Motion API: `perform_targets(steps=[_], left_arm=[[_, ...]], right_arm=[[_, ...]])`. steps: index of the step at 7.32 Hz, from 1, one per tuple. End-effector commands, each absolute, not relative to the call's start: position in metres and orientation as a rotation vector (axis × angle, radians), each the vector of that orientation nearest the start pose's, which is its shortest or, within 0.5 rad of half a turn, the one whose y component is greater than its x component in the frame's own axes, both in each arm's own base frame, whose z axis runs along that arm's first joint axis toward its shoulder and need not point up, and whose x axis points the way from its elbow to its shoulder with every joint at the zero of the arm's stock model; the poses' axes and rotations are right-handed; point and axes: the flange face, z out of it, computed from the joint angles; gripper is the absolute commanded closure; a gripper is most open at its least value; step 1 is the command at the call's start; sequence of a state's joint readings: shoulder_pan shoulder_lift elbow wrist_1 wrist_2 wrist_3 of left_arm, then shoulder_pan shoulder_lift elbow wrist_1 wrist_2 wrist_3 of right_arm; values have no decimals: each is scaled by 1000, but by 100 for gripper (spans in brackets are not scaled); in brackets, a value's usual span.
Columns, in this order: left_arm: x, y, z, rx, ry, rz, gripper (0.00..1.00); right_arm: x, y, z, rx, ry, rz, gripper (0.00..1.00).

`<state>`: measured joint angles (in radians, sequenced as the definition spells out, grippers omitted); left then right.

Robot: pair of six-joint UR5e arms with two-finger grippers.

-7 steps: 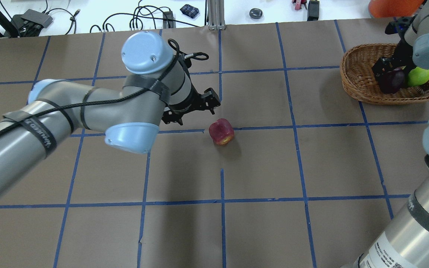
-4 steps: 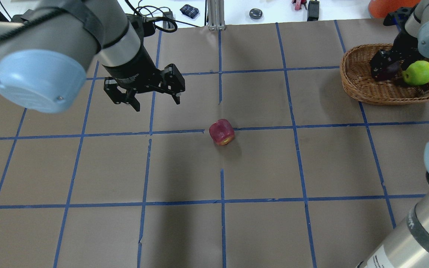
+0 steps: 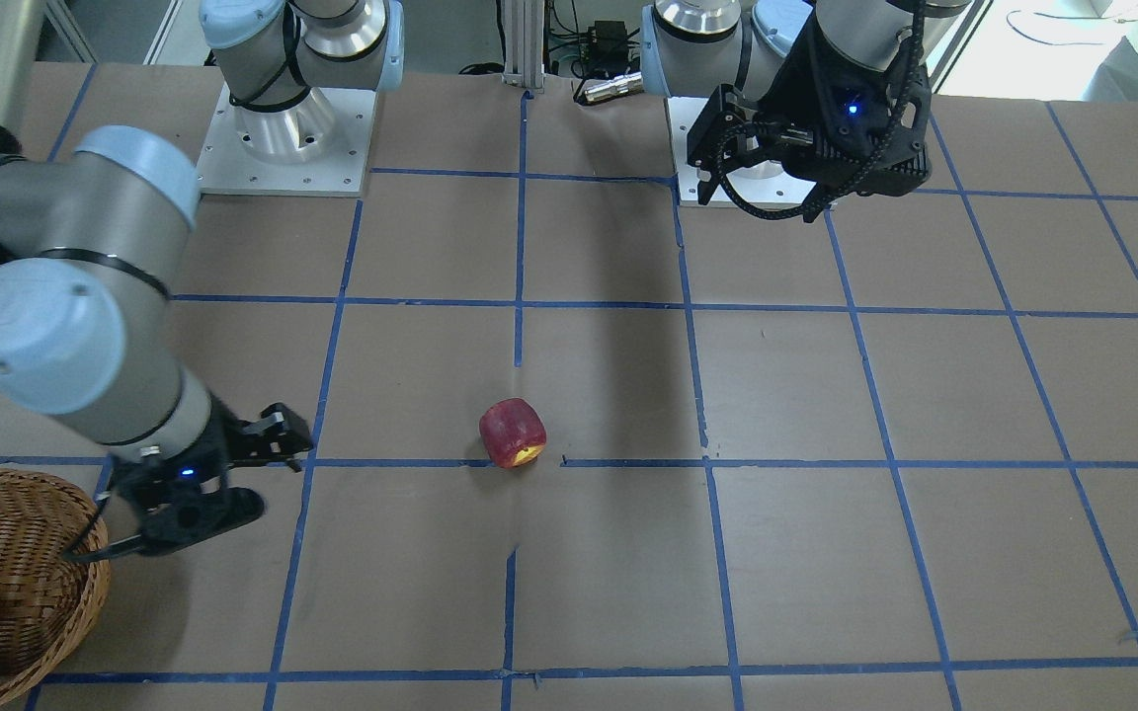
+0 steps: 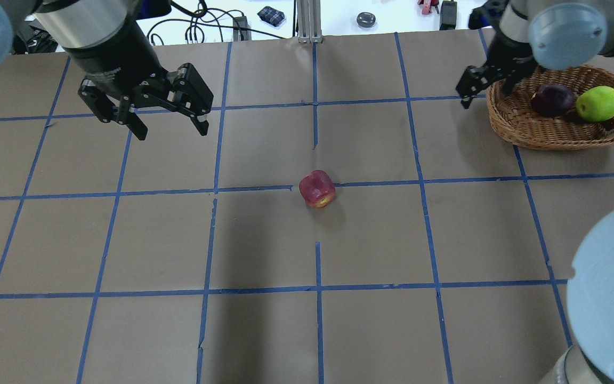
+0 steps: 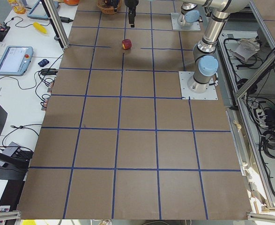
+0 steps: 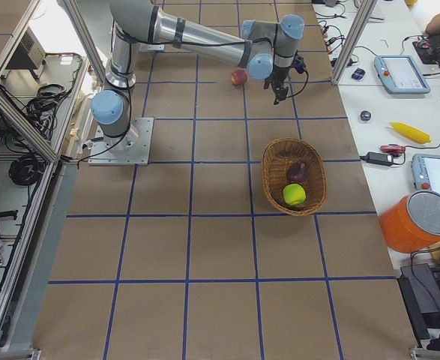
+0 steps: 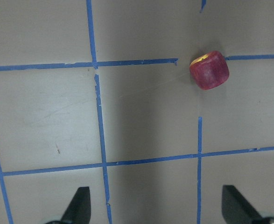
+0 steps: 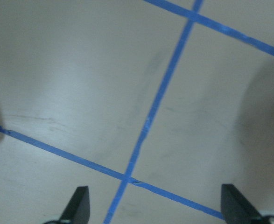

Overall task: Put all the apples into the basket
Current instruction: 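Move the right gripper down over the red apple at center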

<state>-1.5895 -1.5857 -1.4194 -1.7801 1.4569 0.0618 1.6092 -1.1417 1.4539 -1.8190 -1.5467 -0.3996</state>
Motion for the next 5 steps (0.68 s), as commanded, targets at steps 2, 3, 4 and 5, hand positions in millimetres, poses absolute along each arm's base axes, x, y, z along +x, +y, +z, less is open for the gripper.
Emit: perform_targets(steps=[2, 3, 4, 5], left_arm=[[-135, -480, 536, 102, 3094, 91, 0], [-134, -480, 532, 100, 3097, 101, 0], [-134, -481, 530, 102, 3098, 104, 0], [-138, -481, 530, 101, 3132, 104, 0]], right_arm=[[302, -591, 291, -898, 2936, 119, 0], [320, -582, 274, -937, 2922, 153, 0], [343, -569, 256, -976, 2913, 166, 0], [359, -557, 235, -956, 2921, 188, 0]])
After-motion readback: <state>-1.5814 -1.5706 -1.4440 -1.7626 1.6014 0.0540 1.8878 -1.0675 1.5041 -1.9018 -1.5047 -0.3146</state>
